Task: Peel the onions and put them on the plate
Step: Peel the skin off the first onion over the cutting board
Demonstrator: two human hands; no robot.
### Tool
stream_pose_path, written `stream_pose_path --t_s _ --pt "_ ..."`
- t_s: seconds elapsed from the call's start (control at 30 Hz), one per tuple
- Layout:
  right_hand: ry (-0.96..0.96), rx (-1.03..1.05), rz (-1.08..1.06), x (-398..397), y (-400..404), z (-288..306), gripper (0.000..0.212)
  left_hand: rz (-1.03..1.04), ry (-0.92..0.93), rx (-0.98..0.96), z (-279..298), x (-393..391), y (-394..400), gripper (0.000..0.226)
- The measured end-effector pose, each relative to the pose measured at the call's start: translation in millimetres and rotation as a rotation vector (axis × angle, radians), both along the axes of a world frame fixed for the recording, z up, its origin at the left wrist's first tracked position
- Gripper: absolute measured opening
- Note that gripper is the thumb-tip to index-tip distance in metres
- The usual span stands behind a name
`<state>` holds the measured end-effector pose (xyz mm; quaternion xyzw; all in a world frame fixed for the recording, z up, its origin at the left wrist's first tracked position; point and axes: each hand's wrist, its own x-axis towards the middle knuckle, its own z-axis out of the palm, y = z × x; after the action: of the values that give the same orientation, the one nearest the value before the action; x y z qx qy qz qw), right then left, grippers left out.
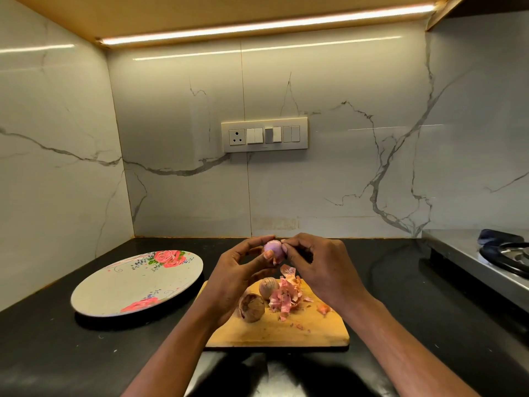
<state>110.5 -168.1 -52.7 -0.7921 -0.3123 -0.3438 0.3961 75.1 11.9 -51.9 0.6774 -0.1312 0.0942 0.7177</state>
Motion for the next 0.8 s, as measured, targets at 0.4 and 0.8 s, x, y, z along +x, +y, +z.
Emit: stream_pose_path --t_s 0.4,0.8 --pt "0.147 0.131 0.109 2.6 -1.2 2.0 0.019 -0.029 0.004 -0.078 2.5 -1.5 0.1 0.044" --pt "0.034 0.090 -0.032 3.1 2.1 -1.6 0.014 0.012 0.005 -0.022 1.1 -0.9 -0.5 0.045"
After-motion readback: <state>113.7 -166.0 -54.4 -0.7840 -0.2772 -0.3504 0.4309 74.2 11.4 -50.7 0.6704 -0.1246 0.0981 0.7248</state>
